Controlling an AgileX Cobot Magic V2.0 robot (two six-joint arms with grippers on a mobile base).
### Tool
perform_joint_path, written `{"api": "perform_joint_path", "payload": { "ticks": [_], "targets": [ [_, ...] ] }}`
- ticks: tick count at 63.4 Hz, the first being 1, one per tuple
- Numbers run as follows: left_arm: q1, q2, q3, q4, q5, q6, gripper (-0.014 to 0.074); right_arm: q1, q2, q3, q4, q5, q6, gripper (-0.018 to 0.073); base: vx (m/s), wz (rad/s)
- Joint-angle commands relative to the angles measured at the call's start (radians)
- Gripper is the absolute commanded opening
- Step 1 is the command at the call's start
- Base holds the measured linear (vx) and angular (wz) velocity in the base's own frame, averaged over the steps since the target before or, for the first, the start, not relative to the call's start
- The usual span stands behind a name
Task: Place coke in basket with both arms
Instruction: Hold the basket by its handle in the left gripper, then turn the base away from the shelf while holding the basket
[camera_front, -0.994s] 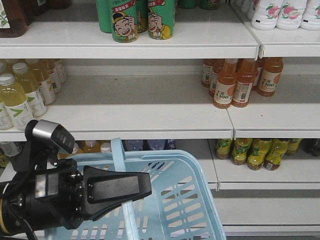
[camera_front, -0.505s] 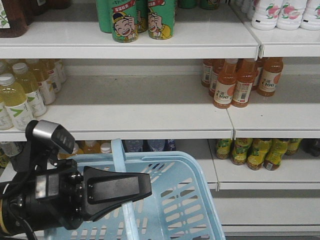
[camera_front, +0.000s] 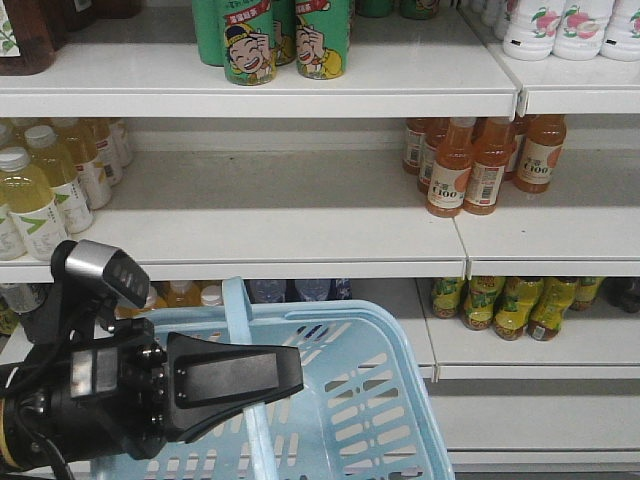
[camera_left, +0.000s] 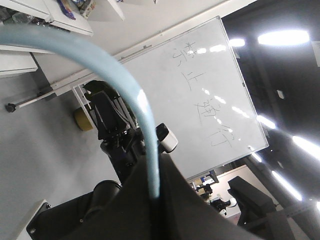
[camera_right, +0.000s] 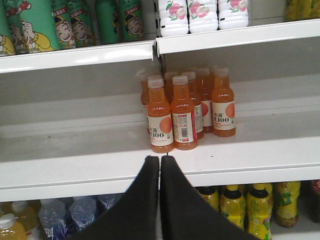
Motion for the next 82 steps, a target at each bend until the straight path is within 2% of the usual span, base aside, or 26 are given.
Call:
{"api": "perform_joint_path", "payload": {
  "ticks": [1, 39, 82],
  "targets": [
    [-0.006, -0.024, -0.02, -0.073, -0.226, -0.003, -0.0008, -0.002, -0.018, 0.015, -0.003, -0.071, -0.012, -0.0005, 0.0, 0.0],
    [-0.006, -0.024, -0.02, -0.073, -0.226, -0.003, -0.0008, -0.002, -0.018, 0.015, -0.003, -0.069, -0.012, -0.0005, -0.02, -0.1],
    [-0.006, -0.024, -0.02, -0.073, -0.226, -0.003, -0.0008, -0.002, -0.018, 0.015, -0.003, -0.069, -0.012, -0.0005, -0.04, -0.41]
  ]
}}
